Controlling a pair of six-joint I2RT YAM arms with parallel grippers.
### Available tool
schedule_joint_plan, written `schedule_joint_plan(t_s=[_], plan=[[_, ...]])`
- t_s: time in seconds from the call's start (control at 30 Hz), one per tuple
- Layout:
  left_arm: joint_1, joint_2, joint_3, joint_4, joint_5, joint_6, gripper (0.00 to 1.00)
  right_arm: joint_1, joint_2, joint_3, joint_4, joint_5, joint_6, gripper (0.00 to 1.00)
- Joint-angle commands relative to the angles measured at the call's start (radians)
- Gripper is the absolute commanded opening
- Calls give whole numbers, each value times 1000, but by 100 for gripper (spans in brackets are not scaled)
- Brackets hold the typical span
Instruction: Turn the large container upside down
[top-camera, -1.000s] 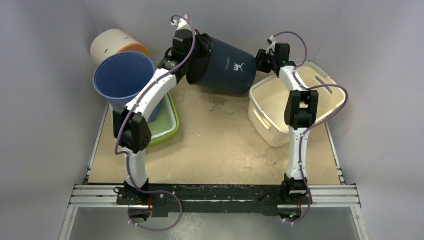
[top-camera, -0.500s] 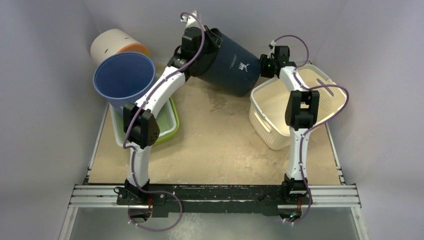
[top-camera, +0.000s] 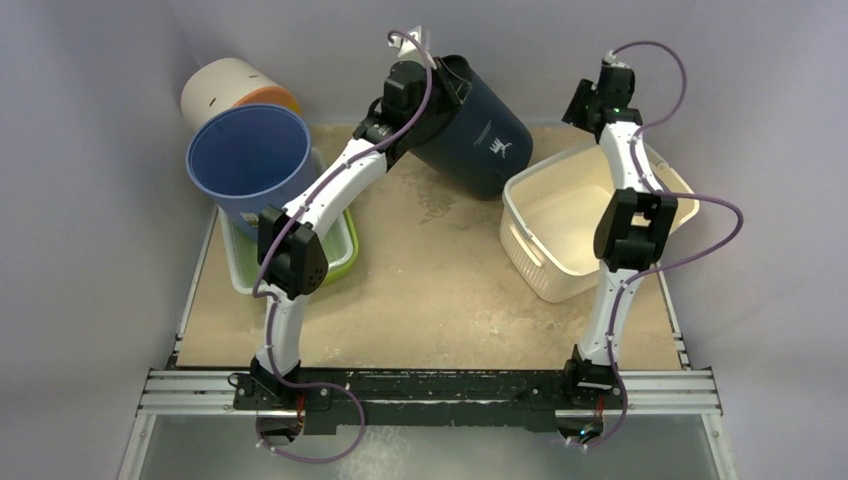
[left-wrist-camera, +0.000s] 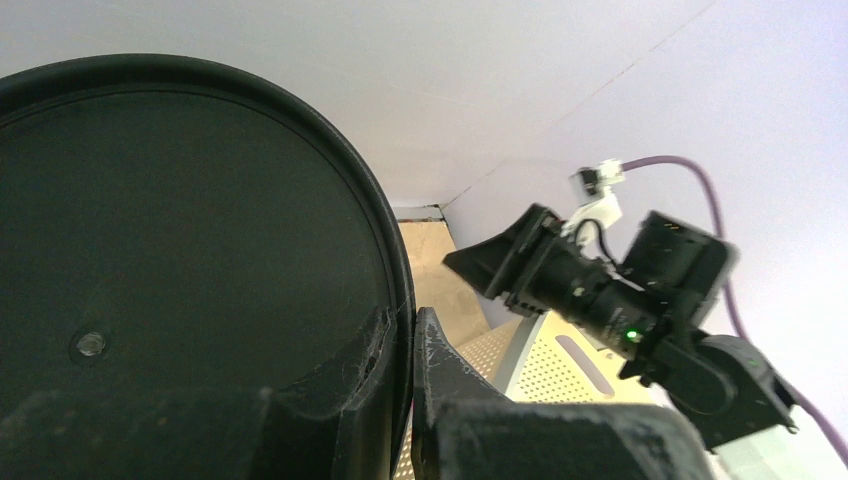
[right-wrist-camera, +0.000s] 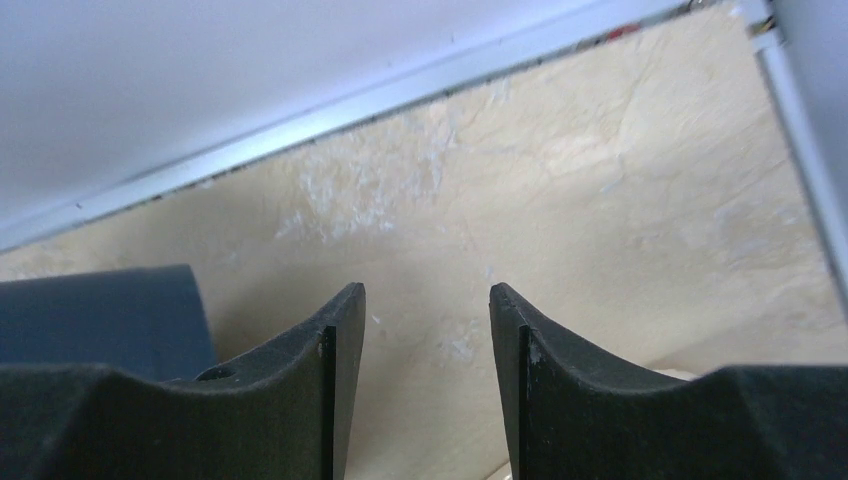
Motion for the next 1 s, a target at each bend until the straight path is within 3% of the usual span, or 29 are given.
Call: schedule_joint_plan(t_s=[0.0,0.2,0.5,0.8,0.9,0.97], plan=[[-23,44,44,28,45,-19,0,9,-78,49,31,3,-27,51],[-46,106,67,68,60,-41,0,11,-51,81,10,-92,-57,50],[-65,157,61,108,89,-51,0,36,-99,-66,36,-218,-59,50],[-67,192,43,118,108,-51,0,99,-91,-102,29,-296,-71,49],[-67,203,43,125,124,-51,15,121,-91,-110,26,-313,-74,50],[-66,207,39,123,125,-49,16,134,-87,-118,25,-314,-73,50]])
